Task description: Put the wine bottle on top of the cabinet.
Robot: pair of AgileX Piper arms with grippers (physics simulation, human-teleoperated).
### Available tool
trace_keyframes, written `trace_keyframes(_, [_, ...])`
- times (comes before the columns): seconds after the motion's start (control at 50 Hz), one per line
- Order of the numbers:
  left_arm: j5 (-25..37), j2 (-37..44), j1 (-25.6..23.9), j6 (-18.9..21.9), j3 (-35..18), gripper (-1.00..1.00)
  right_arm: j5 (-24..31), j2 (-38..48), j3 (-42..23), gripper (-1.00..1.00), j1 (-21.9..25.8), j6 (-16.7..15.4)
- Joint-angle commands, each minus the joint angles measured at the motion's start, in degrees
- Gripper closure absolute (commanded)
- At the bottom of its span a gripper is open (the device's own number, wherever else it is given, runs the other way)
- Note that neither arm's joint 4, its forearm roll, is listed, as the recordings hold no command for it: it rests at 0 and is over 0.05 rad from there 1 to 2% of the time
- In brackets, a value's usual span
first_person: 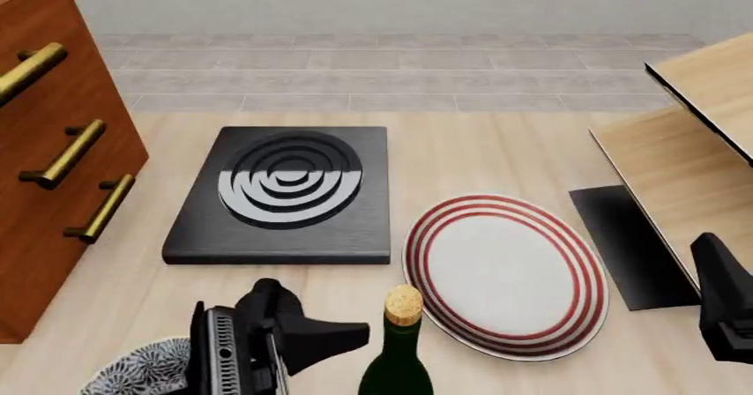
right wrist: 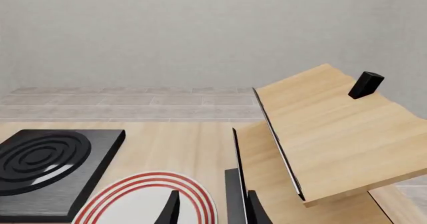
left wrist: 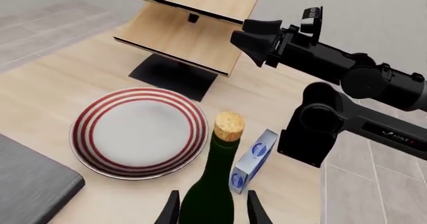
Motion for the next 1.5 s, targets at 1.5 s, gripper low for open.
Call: trace_keyframes(1.5, [-7.17,11.76,0.07,-0.97,-2.46,-1.00,0.00,0.00,0.00,-1.00,0.01,0.00])
